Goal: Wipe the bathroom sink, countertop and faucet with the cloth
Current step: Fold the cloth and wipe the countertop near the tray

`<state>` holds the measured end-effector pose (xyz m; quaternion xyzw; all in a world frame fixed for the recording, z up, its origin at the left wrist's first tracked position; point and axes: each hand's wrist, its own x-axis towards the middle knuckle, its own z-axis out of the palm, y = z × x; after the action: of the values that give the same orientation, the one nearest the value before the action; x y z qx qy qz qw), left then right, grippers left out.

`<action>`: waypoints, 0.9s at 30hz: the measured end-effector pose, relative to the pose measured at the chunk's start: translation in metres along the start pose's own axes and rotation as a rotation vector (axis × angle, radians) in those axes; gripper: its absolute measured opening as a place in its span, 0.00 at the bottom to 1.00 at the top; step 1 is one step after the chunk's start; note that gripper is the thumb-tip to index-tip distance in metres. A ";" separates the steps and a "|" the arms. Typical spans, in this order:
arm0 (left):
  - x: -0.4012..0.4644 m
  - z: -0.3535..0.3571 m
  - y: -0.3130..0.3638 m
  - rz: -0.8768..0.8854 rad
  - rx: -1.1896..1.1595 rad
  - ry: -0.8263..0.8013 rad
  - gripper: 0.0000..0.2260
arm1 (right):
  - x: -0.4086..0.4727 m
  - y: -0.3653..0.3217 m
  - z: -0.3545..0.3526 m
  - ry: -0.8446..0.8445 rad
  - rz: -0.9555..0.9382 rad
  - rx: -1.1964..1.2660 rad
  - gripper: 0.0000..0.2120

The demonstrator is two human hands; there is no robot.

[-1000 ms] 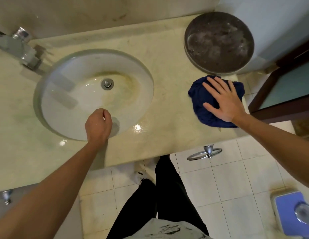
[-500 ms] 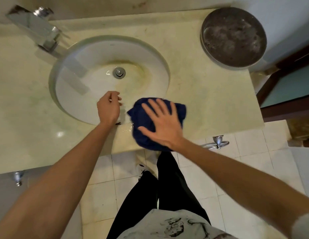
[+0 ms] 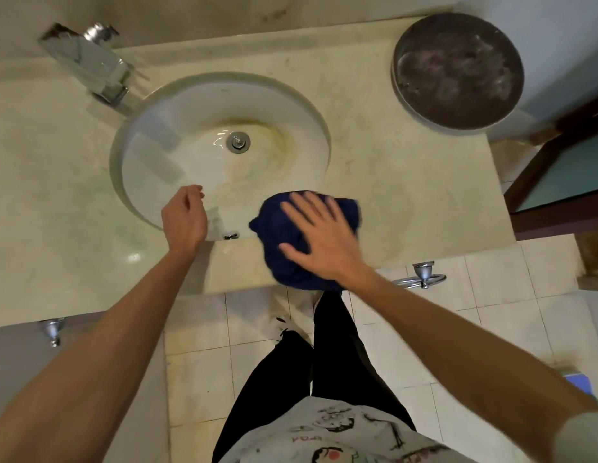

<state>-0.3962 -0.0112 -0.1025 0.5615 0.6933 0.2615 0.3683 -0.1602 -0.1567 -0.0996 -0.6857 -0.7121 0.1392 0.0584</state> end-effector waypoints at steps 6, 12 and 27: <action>-0.015 0.010 0.007 -0.069 0.044 -0.014 0.17 | -0.077 0.185 -0.057 0.040 0.235 -0.009 0.35; -0.015 0.015 0.008 -0.113 0.166 0.001 0.19 | -0.107 0.277 -0.086 0.123 0.481 0.074 0.34; -0.073 0.171 0.159 0.108 0.168 -0.271 0.12 | 0.037 0.135 -0.053 0.170 0.495 0.147 0.33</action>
<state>-0.1584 -0.0535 -0.0641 0.6569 0.6254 0.1441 0.3957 -0.0181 -0.1113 -0.0904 -0.8419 -0.5035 0.1422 0.1319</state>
